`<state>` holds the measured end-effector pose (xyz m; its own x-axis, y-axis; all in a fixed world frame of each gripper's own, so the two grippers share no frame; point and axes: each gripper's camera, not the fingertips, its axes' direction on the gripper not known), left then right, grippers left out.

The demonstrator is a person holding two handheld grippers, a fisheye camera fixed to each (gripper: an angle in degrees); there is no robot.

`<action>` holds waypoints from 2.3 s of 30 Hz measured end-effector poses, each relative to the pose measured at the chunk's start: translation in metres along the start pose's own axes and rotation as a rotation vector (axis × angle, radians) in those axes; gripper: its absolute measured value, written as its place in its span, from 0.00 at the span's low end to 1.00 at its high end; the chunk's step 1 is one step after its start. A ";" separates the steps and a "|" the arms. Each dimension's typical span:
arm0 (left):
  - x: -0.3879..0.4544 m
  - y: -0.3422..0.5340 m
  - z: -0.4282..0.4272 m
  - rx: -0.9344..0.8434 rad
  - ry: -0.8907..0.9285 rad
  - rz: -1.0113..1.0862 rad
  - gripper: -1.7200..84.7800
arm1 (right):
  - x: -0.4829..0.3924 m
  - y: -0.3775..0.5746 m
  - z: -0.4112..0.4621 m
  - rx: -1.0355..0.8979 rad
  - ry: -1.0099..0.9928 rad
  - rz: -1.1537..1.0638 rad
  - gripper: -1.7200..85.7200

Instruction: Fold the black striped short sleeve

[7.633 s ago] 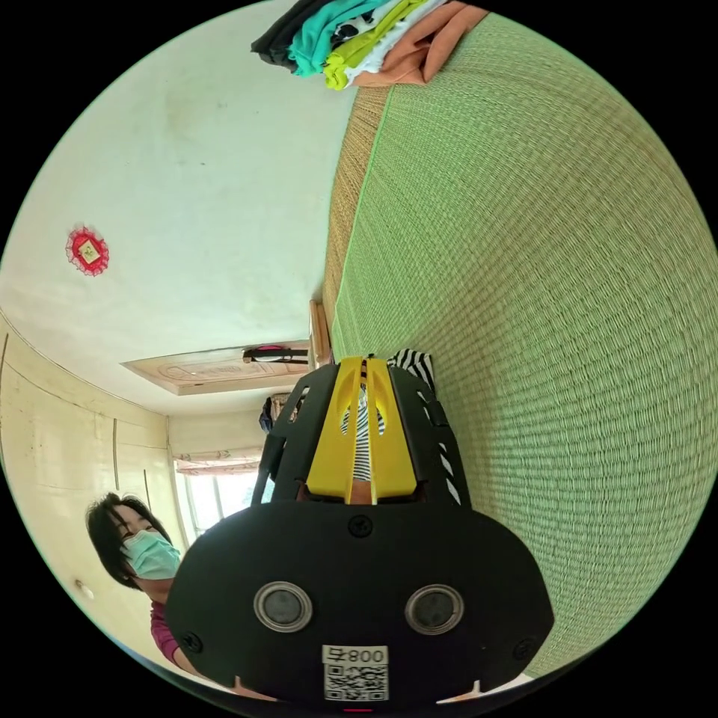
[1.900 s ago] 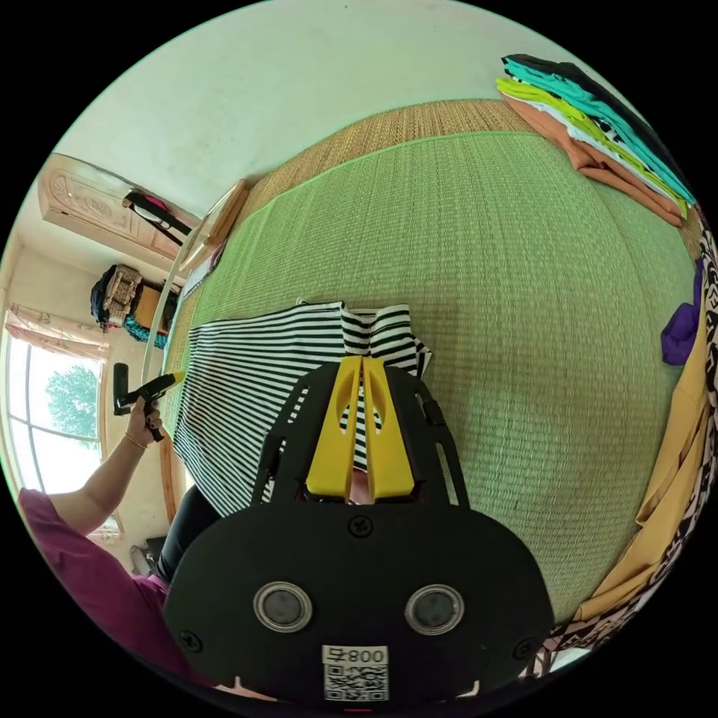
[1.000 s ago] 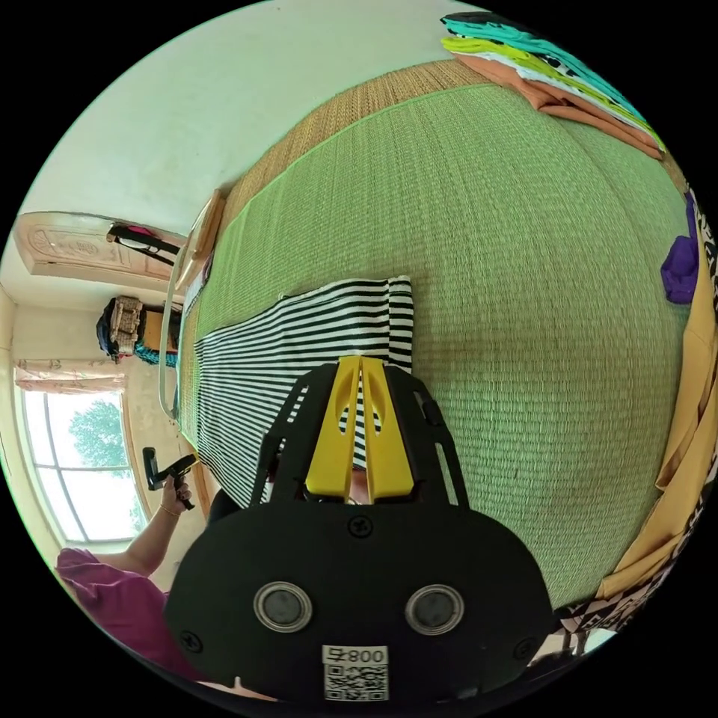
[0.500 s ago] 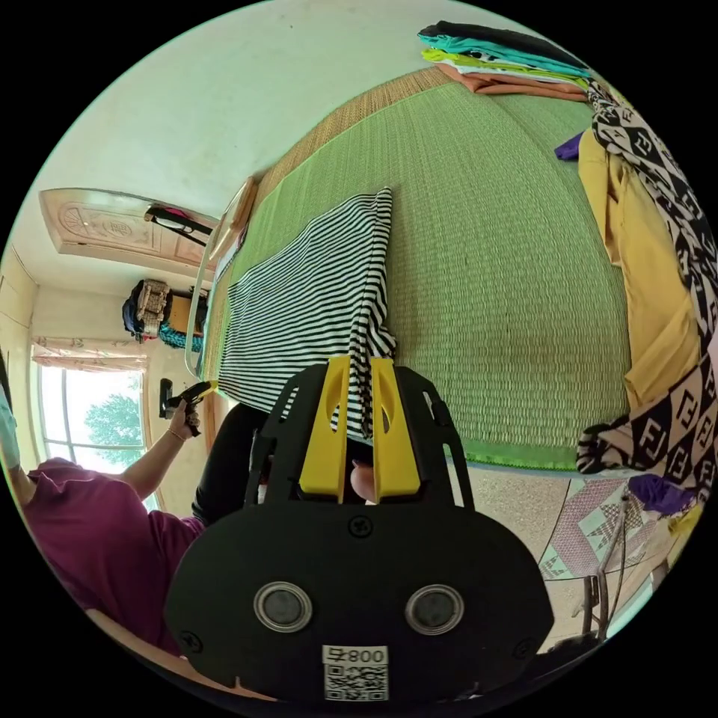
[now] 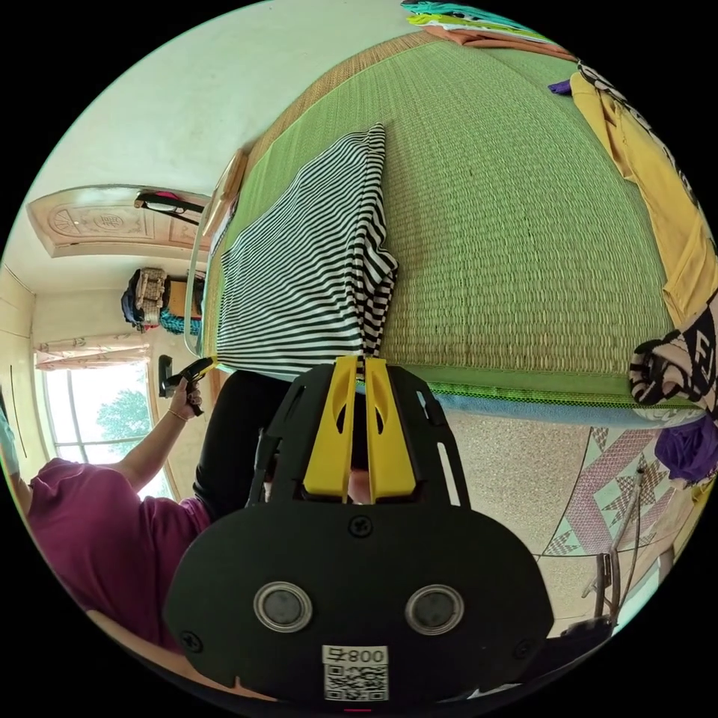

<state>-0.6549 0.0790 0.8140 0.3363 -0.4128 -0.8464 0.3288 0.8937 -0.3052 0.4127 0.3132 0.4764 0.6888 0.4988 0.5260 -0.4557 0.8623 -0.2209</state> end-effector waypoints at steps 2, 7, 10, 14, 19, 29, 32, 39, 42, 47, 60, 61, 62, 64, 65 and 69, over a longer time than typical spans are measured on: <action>0.002 0.000 -0.002 0.016 0.010 0.004 0.01 | 0.001 0.006 -0.001 0.011 -0.033 0.000 0.03; 0.010 0.002 -0.012 0.070 -0.018 0.021 0.01 | 0.004 0.021 -0.001 0.035 -0.105 -0.001 0.03; 0.011 0.004 -0.013 0.081 -0.024 0.014 0.01 | 0.007 0.030 0.001 0.045 -0.106 0.008 0.03; 0.017 0.006 0.002 0.066 0.025 0.016 0.02 | 0.015 0.036 -0.003 0.098 -0.111 0.050 0.03; 0.037 0.006 0.039 -0.035 0.022 0.042 0.02 | 0.010 0.031 -0.007 0.137 -0.049 0.054 0.04; 0.074 0.004 0.062 -0.044 -0.037 0.066 0.01 | -0.001 0.018 0.024 0.050 0.041 0.037 0.02; 0.087 0.004 0.060 -0.011 -0.046 0.082 0.02 | 0.004 0.026 0.014 0.068 0.021 0.036 0.02; 0.110 0.004 0.076 0.012 -0.047 0.061 0.04 | 0.021 0.052 0.006 0.087 -0.082 0.053 0.02; 0.122 0.011 0.087 0.034 -0.053 0.051 0.06 | 0.021 0.064 0.009 0.098 -0.072 0.066 0.03; 0.149 0.027 0.095 0.101 -0.053 0.051 0.08 | 0.027 0.087 0.007 0.128 -0.126 0.078 0.08; 0.398 0.039 0.256 -0.210 0.212 0.697 0.10 | 0.028 0.087 0.020 0.029 -0.137 0.016 0.03; 0.424 0.044 0.274 -0.243 0.216 0.765 0.10 | 0.029 0.087 0.017 0.035 -0.155 0.013 0.03; 0.437 0.047 0.282 -0.255 0.216 0.801 0.10 | 0.031 0.087 0.012 0.044 -0.188 0.011 0.03; 0.488 0.063 0.312 -0.292 0.185 0.941 0.11 | 0.035 0.088 0.006 0.063 -0.233 0.009 0.03; 0.499 0.067 0.318 -0.297 0.175 0.971 0.11 | 0.037 0.089 0.002 0.070 -0.253 0.009 0.03; 0.560 0.093 0.359 -0.315 0.059 1.126 0.12 | 0.041 0.090 -0.008 0.084 -0.313 -0.005 0.03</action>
<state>-0.1190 -0.1326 0.4688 0.2541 0.6413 -0.7239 -0.3645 0.7568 0.5425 0.4049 0.4119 0.4716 0.4902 0.4325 0.7567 -0.5071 0.8476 -0.1560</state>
